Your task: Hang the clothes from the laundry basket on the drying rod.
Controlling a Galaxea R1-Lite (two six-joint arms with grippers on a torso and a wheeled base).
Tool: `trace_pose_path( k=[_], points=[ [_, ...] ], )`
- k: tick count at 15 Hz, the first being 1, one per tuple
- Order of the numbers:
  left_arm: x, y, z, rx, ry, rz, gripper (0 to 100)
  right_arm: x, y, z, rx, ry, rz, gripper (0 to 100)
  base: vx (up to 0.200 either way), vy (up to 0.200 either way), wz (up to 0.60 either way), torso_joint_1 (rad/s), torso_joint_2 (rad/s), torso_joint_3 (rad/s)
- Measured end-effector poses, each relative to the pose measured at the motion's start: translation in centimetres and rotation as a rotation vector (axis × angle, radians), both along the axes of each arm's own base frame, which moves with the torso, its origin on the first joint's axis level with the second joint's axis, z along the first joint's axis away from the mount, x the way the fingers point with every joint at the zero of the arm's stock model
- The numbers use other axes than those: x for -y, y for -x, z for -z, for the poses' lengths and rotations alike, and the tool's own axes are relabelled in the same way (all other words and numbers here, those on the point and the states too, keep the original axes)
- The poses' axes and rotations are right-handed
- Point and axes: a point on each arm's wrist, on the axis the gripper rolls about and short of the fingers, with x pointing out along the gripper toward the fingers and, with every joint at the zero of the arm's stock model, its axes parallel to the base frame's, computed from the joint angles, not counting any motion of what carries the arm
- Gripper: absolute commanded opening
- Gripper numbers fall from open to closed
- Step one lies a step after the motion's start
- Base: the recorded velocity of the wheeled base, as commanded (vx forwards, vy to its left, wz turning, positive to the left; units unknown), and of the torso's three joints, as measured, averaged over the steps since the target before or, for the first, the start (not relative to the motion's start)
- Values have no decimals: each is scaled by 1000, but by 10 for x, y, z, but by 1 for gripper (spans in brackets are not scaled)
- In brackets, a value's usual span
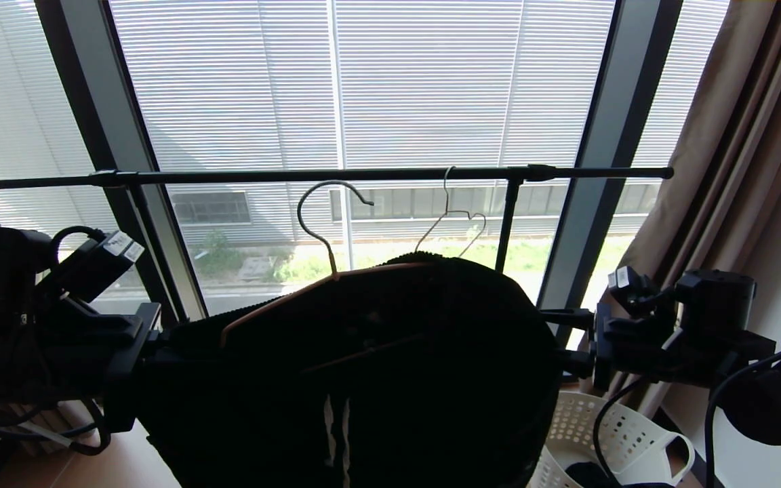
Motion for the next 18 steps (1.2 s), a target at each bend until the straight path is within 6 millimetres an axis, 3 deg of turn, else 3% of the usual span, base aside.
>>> trace_pose_path(
  k=[4,7,12,18],
  points=[
    [-14,5,4,-12,-1,-63,0,-10,13,-15,49,2,-40,100,0,0,0,0,0,0],
    [-21,19,14,-50,0,-102,0,-17,24,-30,99,11,-28,100,0,0,0,0,0,0],
    [-30,34,22,-80,-1,-165,0,-46,35,-43,159,99,171,100,0,0,0,0,0,0],
    [-30,34,27,-92,-126,-294,0,-70,48,-64,172,42,216,100,0,0,0,0,0,0]
  ],
)
